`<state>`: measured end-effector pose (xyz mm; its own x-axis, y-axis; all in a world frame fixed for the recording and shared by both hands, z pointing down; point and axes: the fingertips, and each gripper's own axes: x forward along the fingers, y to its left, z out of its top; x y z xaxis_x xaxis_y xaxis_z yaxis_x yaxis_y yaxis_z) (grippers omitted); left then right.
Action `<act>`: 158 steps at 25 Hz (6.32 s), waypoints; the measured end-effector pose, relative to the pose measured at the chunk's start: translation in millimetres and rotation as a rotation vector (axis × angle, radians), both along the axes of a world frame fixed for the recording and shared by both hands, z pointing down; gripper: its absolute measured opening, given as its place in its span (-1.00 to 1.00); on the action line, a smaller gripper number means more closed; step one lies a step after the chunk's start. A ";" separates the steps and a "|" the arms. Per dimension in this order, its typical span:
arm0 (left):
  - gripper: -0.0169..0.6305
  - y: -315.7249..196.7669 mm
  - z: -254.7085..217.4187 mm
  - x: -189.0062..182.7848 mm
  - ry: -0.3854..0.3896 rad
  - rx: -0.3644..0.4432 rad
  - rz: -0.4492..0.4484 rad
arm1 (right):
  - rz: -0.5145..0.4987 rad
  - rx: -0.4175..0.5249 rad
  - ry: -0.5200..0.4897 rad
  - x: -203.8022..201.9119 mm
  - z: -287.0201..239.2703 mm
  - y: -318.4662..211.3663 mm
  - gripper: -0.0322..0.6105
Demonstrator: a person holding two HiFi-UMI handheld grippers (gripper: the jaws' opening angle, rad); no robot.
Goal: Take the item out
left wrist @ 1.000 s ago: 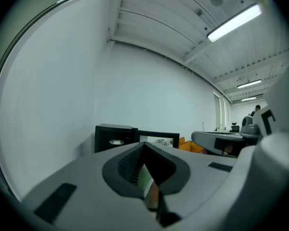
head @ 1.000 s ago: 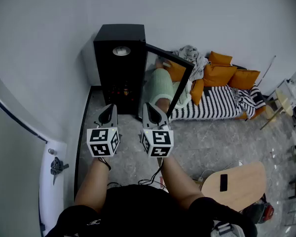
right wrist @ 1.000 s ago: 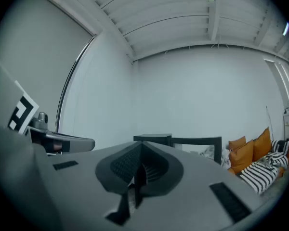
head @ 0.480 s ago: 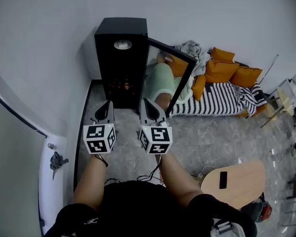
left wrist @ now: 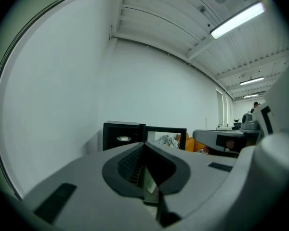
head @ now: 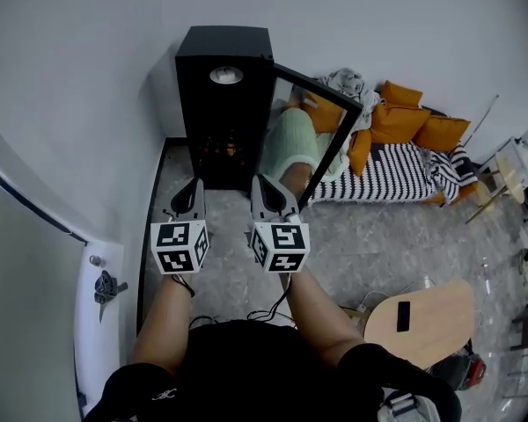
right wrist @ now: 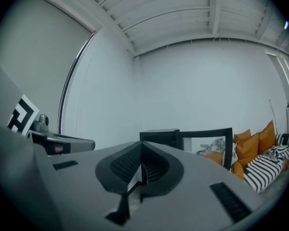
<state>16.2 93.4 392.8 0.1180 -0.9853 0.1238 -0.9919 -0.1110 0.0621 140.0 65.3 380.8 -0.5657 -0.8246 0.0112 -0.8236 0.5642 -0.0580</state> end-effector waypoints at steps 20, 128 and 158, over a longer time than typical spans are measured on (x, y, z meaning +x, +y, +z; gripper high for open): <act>-0.92 -9.8 19.2 -90.3 0.045 -0.012 0.057 | 0.065 0.018 0.021 -73.1 -0.4 -24.9 -0.88; -0.92 -497.4 116.9 -200.8 0.026 -0.230 0.352 | -0.081 0.326 1.375 -228.2 209.9 -552.3 -0.79; -0.92 -492.8 129.4 -177.3 0.015 -0.258 0.431 | 0.048 0.356 1.463 -214.0 212.9 -530.7 -0.54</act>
<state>-161.1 -399.4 522.2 0.5109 -0.7843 0.3520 -0.8582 -0.4892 0.1556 -73.9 -465.5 593.7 -0.2059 -0.9224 0.3267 -0.0499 0.3433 0.9379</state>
